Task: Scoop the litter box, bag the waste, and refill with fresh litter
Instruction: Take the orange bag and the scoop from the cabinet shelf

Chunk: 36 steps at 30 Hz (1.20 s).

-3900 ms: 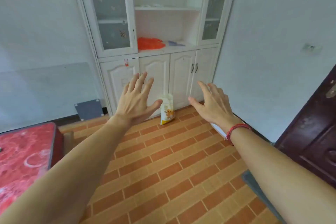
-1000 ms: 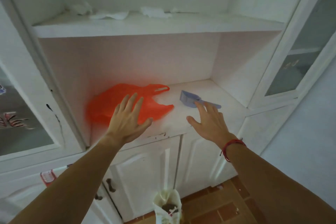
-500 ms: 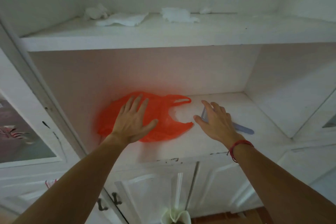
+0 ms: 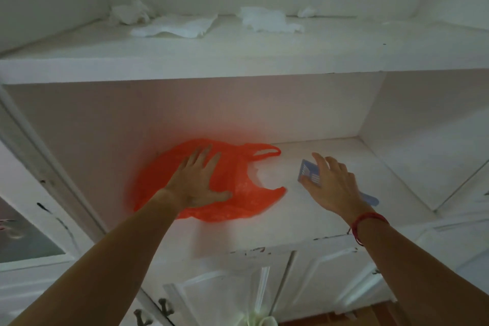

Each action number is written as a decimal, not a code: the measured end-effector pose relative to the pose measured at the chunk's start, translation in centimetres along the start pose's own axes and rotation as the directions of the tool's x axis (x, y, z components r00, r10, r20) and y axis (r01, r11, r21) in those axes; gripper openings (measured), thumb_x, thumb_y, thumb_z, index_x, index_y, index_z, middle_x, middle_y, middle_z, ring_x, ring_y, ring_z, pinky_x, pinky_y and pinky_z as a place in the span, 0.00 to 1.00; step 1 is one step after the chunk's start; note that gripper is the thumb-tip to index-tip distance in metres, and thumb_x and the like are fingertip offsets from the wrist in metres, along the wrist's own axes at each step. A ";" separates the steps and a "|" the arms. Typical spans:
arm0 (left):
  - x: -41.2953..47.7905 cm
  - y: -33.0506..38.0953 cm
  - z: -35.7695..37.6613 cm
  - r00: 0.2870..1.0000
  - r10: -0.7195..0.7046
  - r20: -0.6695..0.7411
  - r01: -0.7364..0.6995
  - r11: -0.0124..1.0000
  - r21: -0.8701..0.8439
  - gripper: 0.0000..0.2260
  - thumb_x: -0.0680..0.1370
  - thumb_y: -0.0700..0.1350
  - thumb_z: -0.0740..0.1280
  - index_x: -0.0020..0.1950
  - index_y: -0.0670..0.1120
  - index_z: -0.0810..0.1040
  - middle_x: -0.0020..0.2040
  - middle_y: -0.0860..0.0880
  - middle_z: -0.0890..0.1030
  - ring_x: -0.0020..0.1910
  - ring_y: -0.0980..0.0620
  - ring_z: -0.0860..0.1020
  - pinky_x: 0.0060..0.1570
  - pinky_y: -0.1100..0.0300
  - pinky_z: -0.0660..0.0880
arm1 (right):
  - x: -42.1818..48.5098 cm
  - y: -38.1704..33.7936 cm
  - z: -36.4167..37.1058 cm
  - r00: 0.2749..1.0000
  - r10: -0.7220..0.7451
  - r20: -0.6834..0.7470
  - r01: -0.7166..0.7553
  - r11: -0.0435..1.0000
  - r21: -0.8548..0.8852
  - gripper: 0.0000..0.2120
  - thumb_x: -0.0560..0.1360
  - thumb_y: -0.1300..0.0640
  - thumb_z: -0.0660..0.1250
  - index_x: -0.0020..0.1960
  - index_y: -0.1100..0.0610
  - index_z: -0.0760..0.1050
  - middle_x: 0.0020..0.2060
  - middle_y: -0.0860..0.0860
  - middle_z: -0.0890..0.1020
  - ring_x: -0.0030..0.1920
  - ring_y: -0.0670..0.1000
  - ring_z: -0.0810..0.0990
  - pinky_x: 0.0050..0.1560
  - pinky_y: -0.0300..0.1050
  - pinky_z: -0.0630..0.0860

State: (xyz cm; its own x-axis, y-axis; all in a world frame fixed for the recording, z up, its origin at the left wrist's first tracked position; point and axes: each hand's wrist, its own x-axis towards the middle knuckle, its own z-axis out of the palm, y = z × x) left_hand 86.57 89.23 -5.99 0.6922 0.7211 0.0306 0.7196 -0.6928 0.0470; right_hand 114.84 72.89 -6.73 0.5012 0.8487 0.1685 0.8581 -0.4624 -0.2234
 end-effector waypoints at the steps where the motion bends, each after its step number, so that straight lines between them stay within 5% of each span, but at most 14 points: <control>1: 0.5 -0.1 0.0 0.999 0.012 0.053 -0.012 1.000 0.002 0.53 0.66 0.75 0.63 0.81 0.51 0.45 0.82 0.47 0.44 0.80 0.44 0.44 0.76 0.45 0.49 | 0.2 0.6 0.1 1.000 0.018 0.017 -0.018 1.000 -0.018 0.33 0.77 0.41 0.62 0.77 0.51 0.56 0.70 0.56 0.67 0.67 0.59 0.68 0.64 0.57 0.68; 5: 2.1 -0.6 0.7 0.984 0.006 0.180 -0.008 1.000 0.014 0.60 0.62 0.75 0.69 0.81 0.52 0.39 0.81 0.46 0.40 0.80 0.45 0.40 0.76 0.45 0.45 | 0.8 3.5 0.5 0.993 0.096 0.068 -0.091 0.993 -0.071 0.33 0.77 0.49 0.63 0.77 0.55 0.54 0.70 0.58 0.67 0.67 0.59 0.68 0.64 0.56 0.68; 12: 4.2 -1.7 4.0 0.981 -0.041 0.187 0.040 0.999 0.009 0.65 0.57 0.76 0.70 0.80 0.52 0.36 0.81 0.44 0.40 0.80 0.43 0.40 0.77 0.42 0.44 | 1.4 5.8 1.7 0.964 0.208 0.163 -0.184 0.971 -0.152 0.29 0.78 0.47 0.59 0.74 0.59 0.58 0.68 0.60 0.68 0.66 0.61 0.68 0.63 0.56 0.68; 19: 4.5 -1.7 6.0 0.967 -0.113 0.230 0.140 0.985 -0.104 0.63 0.61 0.71 0.73 0.80 0.51 0.35 0.81 0.43 0.51 0.79 0.41 0.53 0.74 0.42 0.53 | 1.6 7.0 3.3 0.954 0.237 0.184 -0.207 0.963 -0.171 0.16 0.78 0.50 0.57 0.60 0.59 0.70 0.57 0.59 0.73 0.57 0.60 0.72 0.57 0.56 0.72; 28: 4.8 -1.6 7.2 0.995 -0.093 0.046 0.099 0.985 -0.140 0.41 0.73 0.61 0.70 0.78 0.43 0.58 0.72 0.42 0.71 0.71 0.42 0.69 0.70 0.47 0.64 | 1.1 7.7 4.6 0.976 0.193 0.098 -0.170 0.963 -0.209 0.13 0.80 0.55 0.57 0.60 0.58 0.74 0.51 0.57 0.75 0.54 0.58 0.73 0.53 0.52 0.72; 32: 4.0 -1.4 7.3 0.999 -0.026 -0.046 0.018 0.987 -0.162 0.20 0.75 0.54 0.69 0.63 0.45 0.76 0.59 0.44 0.81 0.59 0.42 0.78 0.59 0.48 0.74 | 0.8 7.6 4.5 0.980 0.182 0.074 -0.165 0.967 -0.196 0.13 0.81 0.54 0.56 0.59 0.59 0.74 0.51 0.57 0.75 0.54 0.58 0.74 0.54 0.52 0.72; 36: 3.0 -0.3 5.4 0.991 -0.019 -0.135 0.001 0.992 -0.130 0.09 0.77 0.43 0.67 0.52 0.39 0.80 0.51 0.40 0.82 0.51 0.38 0.80 0.50 0.48 0.76 | 0.3 7.1 3.5 0.980 0.193 0.049 -0.185 0.974 -0.133 0.11 0.81 0.54 0.57 0.58 0.60 0.71 0.50 0.57 0.76 0.52 0.58 0.75 0.53 0.54 0.73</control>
State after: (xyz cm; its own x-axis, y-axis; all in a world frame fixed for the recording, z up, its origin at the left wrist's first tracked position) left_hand 88.76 91.55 -11.35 0.6649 0.7286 0.1646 0.7069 -0.6850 0.1764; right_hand 120.71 70.76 -11.62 0.6511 0.7554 0.0745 0.7578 -0.6412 -0.1211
